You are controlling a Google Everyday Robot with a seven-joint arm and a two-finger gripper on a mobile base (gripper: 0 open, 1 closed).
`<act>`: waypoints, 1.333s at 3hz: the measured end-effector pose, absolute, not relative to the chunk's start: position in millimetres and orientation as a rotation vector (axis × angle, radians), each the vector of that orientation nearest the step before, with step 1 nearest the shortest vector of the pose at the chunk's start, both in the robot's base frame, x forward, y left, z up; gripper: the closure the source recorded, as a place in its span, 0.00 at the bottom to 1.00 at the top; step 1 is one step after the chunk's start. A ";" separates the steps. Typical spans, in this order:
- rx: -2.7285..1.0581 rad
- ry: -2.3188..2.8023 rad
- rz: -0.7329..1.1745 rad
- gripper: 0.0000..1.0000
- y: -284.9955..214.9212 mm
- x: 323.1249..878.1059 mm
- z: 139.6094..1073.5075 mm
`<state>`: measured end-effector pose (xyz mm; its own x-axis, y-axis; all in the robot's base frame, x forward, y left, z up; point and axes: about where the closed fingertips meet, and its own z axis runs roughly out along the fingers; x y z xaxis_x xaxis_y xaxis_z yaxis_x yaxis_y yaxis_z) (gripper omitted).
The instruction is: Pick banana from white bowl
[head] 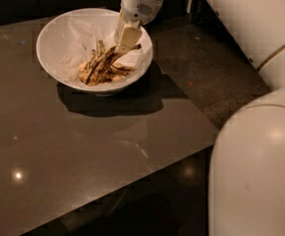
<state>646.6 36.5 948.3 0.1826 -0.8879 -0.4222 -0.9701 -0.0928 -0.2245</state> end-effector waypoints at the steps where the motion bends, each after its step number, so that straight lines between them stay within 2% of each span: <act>1: -2.006 1.701 0.225 1.00 33.6 630.2 968.6; 2: -2.005 1.699 0.223 1.00 33.7 629.5 969.9; 4: -1.935 1.567 0.141 1.00 41.1 601.0 1028.7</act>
Offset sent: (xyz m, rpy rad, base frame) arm -0.0139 -0.0024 0.0172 0.0165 -0.0321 0.0081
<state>601.0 41.1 1028.7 0.2850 -0.8422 -0.4577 -0.9102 -0.0881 -0.4046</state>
